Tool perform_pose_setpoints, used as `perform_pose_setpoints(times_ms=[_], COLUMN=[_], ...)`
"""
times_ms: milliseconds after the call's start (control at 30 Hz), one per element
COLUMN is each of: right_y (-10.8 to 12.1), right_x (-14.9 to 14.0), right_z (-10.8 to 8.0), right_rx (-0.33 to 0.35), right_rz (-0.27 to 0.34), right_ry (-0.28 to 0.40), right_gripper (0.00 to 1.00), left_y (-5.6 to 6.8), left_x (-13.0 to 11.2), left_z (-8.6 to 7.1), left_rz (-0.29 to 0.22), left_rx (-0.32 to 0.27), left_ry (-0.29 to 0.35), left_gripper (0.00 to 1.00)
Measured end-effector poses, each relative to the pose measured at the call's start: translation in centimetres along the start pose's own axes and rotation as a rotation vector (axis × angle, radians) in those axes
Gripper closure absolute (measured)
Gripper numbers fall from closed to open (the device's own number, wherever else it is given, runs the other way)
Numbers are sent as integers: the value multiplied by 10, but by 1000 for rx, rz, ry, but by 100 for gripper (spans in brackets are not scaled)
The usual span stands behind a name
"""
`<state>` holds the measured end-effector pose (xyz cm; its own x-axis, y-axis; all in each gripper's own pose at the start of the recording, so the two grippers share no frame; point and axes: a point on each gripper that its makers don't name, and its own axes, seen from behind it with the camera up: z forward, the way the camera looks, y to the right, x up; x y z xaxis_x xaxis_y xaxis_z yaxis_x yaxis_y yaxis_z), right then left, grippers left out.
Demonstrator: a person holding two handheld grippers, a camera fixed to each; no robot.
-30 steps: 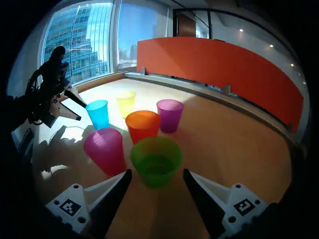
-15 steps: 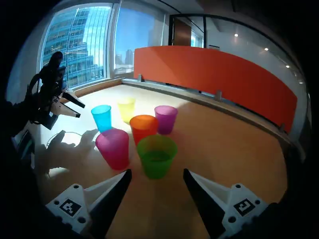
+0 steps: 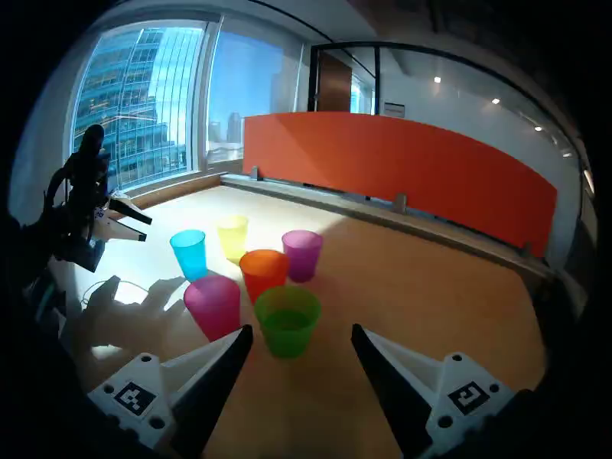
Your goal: Pour water
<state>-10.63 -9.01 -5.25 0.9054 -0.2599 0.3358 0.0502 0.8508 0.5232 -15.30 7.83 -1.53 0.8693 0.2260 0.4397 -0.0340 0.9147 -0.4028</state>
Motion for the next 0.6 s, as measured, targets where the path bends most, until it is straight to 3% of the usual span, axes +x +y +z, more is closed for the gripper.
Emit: perform_pose_setpoints(times_ms=[467,600], right_y=[20,31], right_x=[35,45], right_z=[-4,-8], right_rx=[-168,-222], right_rz=[63,88], right_ry=[175,220], right_gripper=[0,0], left_y=[-23,-32], left_x=[25,33], left_z=[-13,-20], left_rz=[-107,-133], left_rx=[129,190], left_ry=[173,234], left_gripper=[15,15])
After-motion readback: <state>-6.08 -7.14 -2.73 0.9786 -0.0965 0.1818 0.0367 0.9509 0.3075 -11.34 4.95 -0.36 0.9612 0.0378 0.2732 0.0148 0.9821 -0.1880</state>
